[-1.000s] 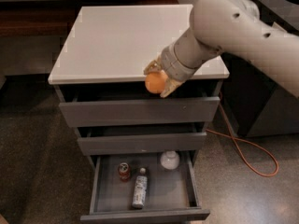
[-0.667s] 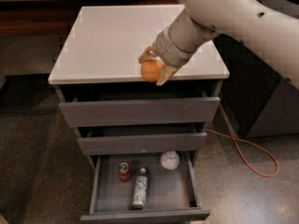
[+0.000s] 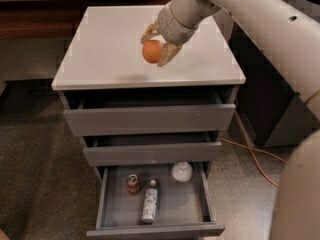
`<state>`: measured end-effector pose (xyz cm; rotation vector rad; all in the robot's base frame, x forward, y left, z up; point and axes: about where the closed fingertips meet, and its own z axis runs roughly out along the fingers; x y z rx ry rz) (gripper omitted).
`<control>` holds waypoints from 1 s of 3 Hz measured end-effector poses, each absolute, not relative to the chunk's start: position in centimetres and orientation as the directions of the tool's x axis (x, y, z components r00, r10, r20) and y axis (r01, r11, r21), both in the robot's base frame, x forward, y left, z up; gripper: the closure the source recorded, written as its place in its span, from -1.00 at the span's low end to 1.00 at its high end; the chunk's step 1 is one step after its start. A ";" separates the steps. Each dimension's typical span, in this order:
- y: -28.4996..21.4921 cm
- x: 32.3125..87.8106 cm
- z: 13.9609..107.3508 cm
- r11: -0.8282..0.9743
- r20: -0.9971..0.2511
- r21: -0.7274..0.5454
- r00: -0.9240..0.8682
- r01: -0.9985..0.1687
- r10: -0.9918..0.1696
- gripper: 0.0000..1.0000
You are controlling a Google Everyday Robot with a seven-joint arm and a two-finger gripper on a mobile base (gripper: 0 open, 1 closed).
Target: Pick orange from bottom drawer and place on counter
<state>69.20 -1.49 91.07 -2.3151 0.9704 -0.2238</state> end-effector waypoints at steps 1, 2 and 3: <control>0.2 72.3 90.4 -0.524 -0.115 -0.599 0.713 -0.605 -0.691 1.00; 2.1 73.6 89.1 -0.528 -0.146 -0.584 0.720 -0.616 -0.679 0.70; 3.4 74.2 87.5 -0.539 -0.172 -0.559 0.724 -0.630 -0.668 0.20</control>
Offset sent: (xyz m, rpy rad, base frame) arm 0.0622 0.0552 -0.0282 0.0520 0.0933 0.0296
